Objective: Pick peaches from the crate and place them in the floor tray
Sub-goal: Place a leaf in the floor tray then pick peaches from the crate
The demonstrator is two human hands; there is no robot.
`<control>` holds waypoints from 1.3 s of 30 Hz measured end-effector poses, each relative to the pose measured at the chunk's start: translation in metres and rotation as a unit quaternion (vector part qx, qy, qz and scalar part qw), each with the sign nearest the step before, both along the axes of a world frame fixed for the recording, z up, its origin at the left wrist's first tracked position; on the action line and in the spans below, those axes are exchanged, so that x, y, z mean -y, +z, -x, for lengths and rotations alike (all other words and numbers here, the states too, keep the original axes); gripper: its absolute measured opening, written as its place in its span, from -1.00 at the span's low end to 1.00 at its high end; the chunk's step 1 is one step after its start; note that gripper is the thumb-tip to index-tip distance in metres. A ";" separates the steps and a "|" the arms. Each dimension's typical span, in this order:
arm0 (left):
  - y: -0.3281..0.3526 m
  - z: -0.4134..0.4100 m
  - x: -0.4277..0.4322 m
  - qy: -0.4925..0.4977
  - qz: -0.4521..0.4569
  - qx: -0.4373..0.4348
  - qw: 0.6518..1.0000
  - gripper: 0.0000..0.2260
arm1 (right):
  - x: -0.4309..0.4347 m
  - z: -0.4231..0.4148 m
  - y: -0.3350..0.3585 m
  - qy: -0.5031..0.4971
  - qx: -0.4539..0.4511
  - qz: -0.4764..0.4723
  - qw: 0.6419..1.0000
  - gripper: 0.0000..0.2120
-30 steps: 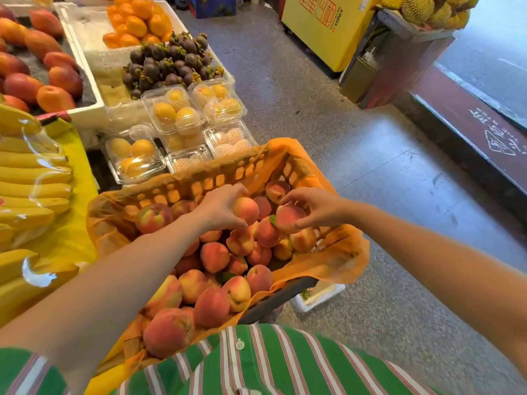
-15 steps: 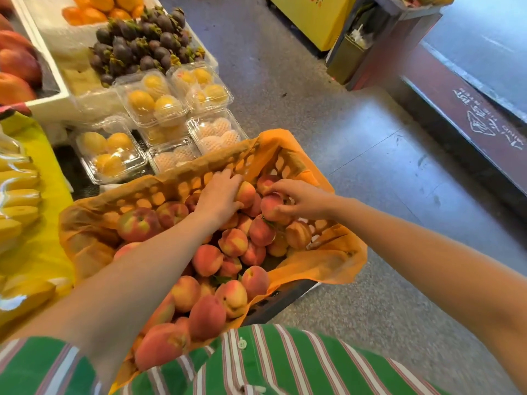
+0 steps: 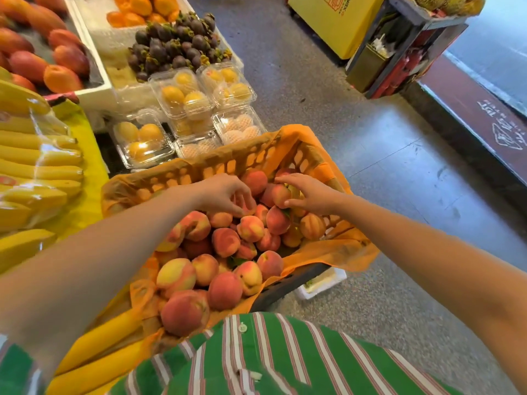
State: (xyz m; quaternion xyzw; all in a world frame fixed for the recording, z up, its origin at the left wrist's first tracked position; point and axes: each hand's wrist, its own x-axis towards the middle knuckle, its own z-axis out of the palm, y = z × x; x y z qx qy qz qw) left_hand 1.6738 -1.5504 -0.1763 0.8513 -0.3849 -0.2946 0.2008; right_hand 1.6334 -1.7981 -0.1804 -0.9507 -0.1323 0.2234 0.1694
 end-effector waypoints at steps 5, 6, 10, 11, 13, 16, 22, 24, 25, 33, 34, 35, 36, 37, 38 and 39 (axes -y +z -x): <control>0.015 0.013 -0.031 -0.037 -0.045 0.047 0.997 -0.76 | -0.009 0.006 0.003 0.008 0.016 0.016 1.000 -0.36; 0.018 0.015 -0.037 -0.040 -0.046 0.047 0.997 -0.77 | -0.015 0.010 0.006 0.019 0.036 -0.009 0.999 -0.40; 0.025 0.025 -0.052 -0.048 -0.056 -0.027 0.997 -0.81 | -0.050 0.031 0.026 0.023 -0.048 -0.137 0.989 -0.61; 0.024 0.030 -0.053 -0.062 -0.076 -0.060 0.993 -0.81 | -0.060 0.036 0.028 0.028 -0.106 -0.139 0.984 -0.64; 0.019 0.040 -0.051 -0.102 -0.127 -0.116 0.980 -0.78 | -0.077 0.047 0.025 0.062 -0.208 -0.117 0.969 -0.66; 0.013 0.054 -0.046 -0.136 -0.163 -0.162 0.964 -0.75 | -0.096 0.060 0.010 0.100 -0.267 -0.064 0.956 -0.59; 0.009 0.067 -0.048 -0.151 -0.186 -0.206 0.949 -0.73 | -0.116 0.076 -0.006 0.148 -0.268 0.037 0.951 -0.27; 0.014 0.069 -0.049 -0.174 -0.201 -0.239 0.934 -0.83 | -0.121 0.080 -0.011 0.155 -0.259 0.047 0.952 -0.26; 0.017 0.070 -0.050 -0.185 -0.217 -0.248 0.926 -0.85 | -0.123 0.081 -0.011 0.154 -0.258 0.028 0.953 -0.28; 0.020 0.075 -0.055 -0.232 -0.281 -0.234 0.901 -0.46 | -0.108 0.078 0.004 0.047 -0.292 -0.112 0.949 -0.44; 0.019 0.075 -0.055 -0.230 -0.279 -0.235 0.902 -0.45 | -0.104 0.077 0.005 0.038 -0.293 -0.117 0.948 -0.44; 0.018 0.074 -0.055 -0.228 -0.276 -0.236 0.903 -0.45 | -0.101 0.077 0.006 0.032 -0.295 -0.120 0.948 -0.44; 0.016 0.074 -0.056 -0.229 -0.270 -0.238 0.904 -0.46 | -0.099 0.077 0.008 0.031 -0.294 -0.121 0.948 -0.44; 0.016 0.073 -0.057 -0.229 -0.264 -0.244 0.905 -0.47 | -0.097 0.077 0.008 0.027 -0.292 -0.128 0.947 -0.44; 0.015 0.072 -0.058 -0.227 -0.254 -0.255 0.905 -0.50 | -0.096 0.077 0.010 0.023 -0.288 -0.134 0.948 -0.44; 0.015 0.071 -0.061 -0.222 -0.240 -0.269 0.906 -0.53 | -0.095 0.077 0.011 0.017 -0.286 -0.141 0.948 -0.44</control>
